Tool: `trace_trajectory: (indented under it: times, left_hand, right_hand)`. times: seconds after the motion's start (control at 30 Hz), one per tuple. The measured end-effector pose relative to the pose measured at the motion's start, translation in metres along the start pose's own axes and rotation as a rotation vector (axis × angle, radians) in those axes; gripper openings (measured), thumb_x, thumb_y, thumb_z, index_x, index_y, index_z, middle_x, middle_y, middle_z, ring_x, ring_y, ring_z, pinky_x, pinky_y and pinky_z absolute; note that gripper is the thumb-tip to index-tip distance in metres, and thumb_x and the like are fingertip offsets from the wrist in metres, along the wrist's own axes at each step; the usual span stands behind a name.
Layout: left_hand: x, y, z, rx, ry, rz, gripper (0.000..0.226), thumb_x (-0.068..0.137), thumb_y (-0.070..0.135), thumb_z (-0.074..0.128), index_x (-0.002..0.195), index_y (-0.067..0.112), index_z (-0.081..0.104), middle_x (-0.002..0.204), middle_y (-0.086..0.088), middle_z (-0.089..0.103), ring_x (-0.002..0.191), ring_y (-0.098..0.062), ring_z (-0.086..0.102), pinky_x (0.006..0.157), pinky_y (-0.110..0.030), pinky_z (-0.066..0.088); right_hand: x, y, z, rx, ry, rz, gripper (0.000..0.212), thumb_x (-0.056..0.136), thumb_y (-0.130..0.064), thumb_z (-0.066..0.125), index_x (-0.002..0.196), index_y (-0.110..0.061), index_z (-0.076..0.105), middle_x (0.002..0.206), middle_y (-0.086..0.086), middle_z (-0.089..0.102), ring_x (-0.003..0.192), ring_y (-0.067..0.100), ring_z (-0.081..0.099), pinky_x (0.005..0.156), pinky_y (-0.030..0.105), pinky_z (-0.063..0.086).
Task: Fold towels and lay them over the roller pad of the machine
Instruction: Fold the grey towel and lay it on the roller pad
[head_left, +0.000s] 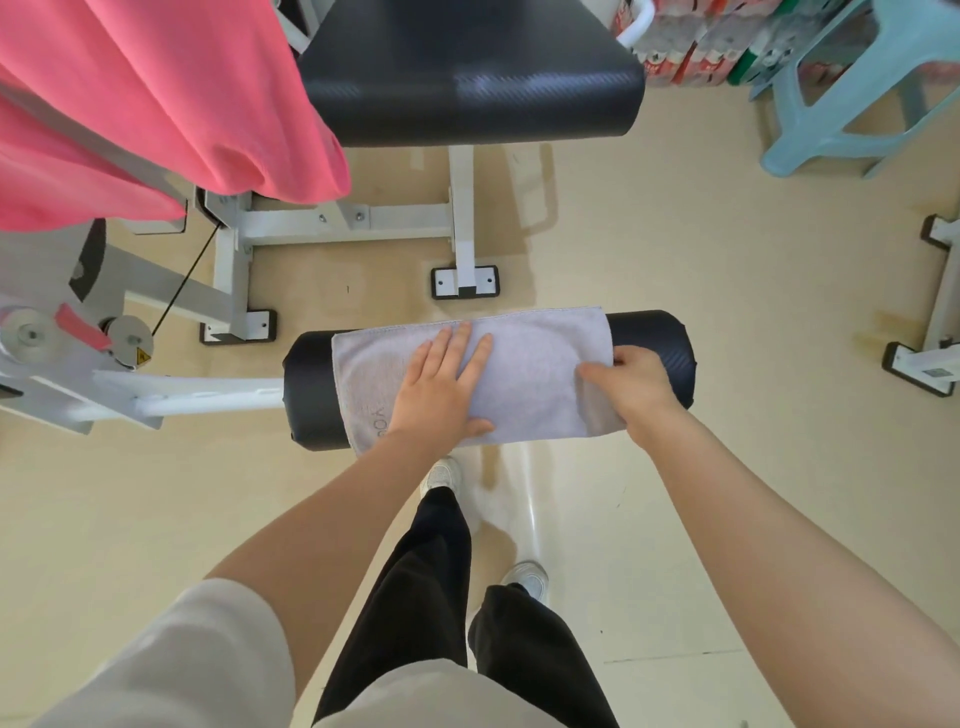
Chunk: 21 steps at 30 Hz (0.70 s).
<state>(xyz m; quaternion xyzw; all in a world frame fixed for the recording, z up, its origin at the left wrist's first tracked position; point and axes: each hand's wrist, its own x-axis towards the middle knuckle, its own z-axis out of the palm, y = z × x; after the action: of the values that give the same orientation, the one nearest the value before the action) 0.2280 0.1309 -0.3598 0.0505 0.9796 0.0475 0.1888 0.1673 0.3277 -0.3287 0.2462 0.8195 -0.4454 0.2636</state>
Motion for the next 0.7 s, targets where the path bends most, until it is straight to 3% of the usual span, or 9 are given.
trace_trajectory:
  times: [0.1, 0.2, 0.27, 0.43, 0.5, 0.57, 0.63, 0.7]
  left_hand:
    - [0.006, 0.006, -0.002, 0.003, -0.049, -0.044, 0.109, 0.078, 0.054, 0.063, 0.147, 0.024, -0.016, 0.157, -0.006, -0.015, 0.146, -0.027, -0.009, 0.117, -0.040, -0.005]
    - [0.013, 0.011, -0.007, -0.007, -0.087, -0.086, 0.120, 0.072, 0.049, 0.071, 0.145, 0.025, -0.021, 0.156, -0.005, -0.018, 0.145, -0.030, -0.010, 0.116, -0.044, -0.004]
    - [0.017, 0.011, -0.007, -0.018, -0.100, -0.091, 0.125, 0.069, 0.049, 0.073, 0.144, 0.025, -0.023, 0.156, -0.005, -0.020, 0.145, -0.031, -0.012, 0.116, -0.046, -0.005]
    - [0.016, 0.005, -0.006, -0.051, -0.096, -0.035, 0.123, 0.069, 0.050, 0.071, 0.145, 0.020, -0.021, 0.155, -0.006, -0.023, 0.144, -0.031, -0.014, 0.115, -0.046, -0.008]
    - [0.017, -0.003, -0.007, -0.253, -0.104, 0.009, 0.107, 0.075, 0.044, 0.067, 0.149, 0.019, -0.008, 0.156, -0.009, -0.014, 0.144, -0.032, -0.011, 0.117, -0.045, -0.006]
    - [0.012, -0.015, -0.011, -0.655, -0.004, -0.001, 0.079, 0.079, 0.034, 0.060, 0.146, 0.022, 0.020, 0.153, -0.009, 0.017, 0.143, -0.032, 0.014, 0.117, -0.043, 0.014]
    - [-0.002, -0.033, -0.016, -0.988, 0.165, -0.112, 0.052, 0.083, 0.024, 0.054, 0.134, 0.019, 0.045, 0.139, 0.000, 0.041, 0.131, -0.020, 0.038, 0.108, -0.033, 0.033]
    - [-0.020, -0.054, -0.015, -0.998, 0.278, -0.272, 0.035, 0.090, 0.012, 0.047, 0.124, 0.015, 0.056, 0.132, 0.000, 0.050, 0.120, -0.014, 0.046, 0.103, -0.028, 0.037]
  right_hand:
    - [-0.004, -0.002, -0.008, 0.021, -0.114, -0.024, 0.012, 0.080, -0.006, 0.053, 0.089, -0.012, 0.059, 0.082, 0.001, 0.061, 0.077, 0.021, 0.056, 0.063, 0.028, 0.044]
    - [-0.008, -0.012, -0.018, 0.353, -0.359, 0.094, 0.028, 0.079, 0.002, 0.052, 0.101, -0.011, 0.062, 0.089, 0.002, 0.066, 0.083, 0.022, 0.061, 0.067, 0.028, 0.049]
    - [-0.013, -0.019, -0.021, 0.502, -0.527, 0.124, 0.040, 0.067, 0.001, 0.055, 0.104, -0.011, 0.062, 0.091, 0.003, 0.069, 0.081, 0.021, 0.066, 0.067, 0.026, 0.054]
    - [-0.039, -0.038, 0.005, 0.604, -0.732, 0.023, 0.048, 0.061, 0.004, 0.052, 0.106, -0.010, 0.060, 0.091, 0.007, 0.068, 0.083, 0.019, 0.066, 0.073, 0.027, 0.056]
    - [-0.049, -0.049, 0.023, 0.604, -0.764, -0.011, 0.045, 0.062, 0.004, 0.053, 0.104, -0.011, 0.060, 0.088, 0.009, 0.064, 0.078, 0.019, 0.064, 0.069, 0.027, 0.055]
    - [-0.059, -0.061, 0.042, 0.501, -0.755, -0.040, 0.039, 0.066, 0.002, 0.058, 0.100, -0.016, 0.061, 0.083, 0.007, 0.061, 0.076, 0.021, 0.058, 0.068, 0.028, 0.048]
    - [-0.070, -0.070, 0.064, 0.325, -0.694, -0.095, 0.033, 0.077, 0.002, 0.060, 0.104, -0.017, 0.059, 0.082, 0.002, 0.058, 0.076, 0.017, 0.055, 0.067, 0.025, 0.043]
    - [-0.079, -0.076, 0.088, 0.154, -0.584, -0.198, 0.028, 0.083, -0.001, 0.058, 0.107, -0.016, 0.055, 0.077, -0.002, 0.057, 0.072, 0.010, 0.056, 0.063, 0.020, 0.043]
